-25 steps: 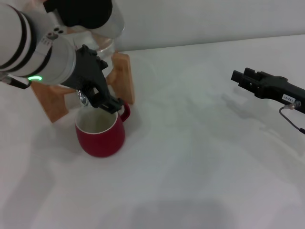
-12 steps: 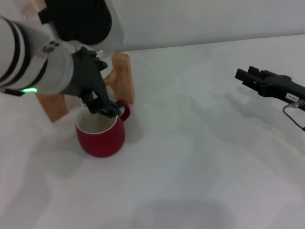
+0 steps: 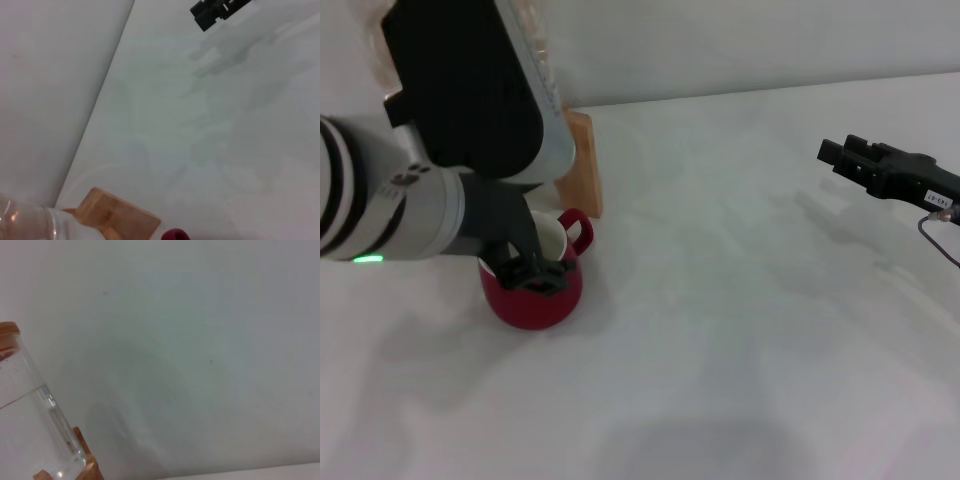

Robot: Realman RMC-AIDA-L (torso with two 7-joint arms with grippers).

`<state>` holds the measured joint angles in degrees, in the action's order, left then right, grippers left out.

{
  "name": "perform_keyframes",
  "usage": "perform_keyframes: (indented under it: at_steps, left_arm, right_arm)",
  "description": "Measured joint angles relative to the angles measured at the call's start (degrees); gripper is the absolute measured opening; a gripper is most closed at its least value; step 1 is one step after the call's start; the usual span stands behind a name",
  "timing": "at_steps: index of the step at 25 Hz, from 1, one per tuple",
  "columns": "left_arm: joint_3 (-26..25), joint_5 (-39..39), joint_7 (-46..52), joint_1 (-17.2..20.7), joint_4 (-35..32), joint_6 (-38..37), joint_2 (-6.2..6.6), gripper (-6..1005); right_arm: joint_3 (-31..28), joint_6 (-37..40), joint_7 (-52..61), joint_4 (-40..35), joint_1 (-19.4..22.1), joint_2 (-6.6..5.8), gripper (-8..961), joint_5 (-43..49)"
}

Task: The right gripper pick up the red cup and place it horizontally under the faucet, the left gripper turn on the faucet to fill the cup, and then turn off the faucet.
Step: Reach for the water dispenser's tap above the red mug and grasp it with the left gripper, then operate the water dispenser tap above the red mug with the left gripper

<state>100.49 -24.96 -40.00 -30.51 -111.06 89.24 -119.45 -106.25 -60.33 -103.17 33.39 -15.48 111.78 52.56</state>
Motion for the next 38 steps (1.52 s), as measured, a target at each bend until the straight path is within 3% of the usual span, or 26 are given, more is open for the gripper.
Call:
perform_keyframes:
  at_steps: [13, 38]
  left_arm:
    - [1.27, 3.47, 0.86, 3.39, -0.16, -0.28, -0.04, 876]
    - [1.28, 5.47, 1.00, 2.97, 0.53, -1.04, -0.09, 876]
  right_arm:
    - [0.00, -0.05, 0.34, 0.00, 0.28, -0.08, 513, 0.01]
    - [0.00, -0.14, 0.52, 0.01, 0.36, -0.08, 513, 0.27]
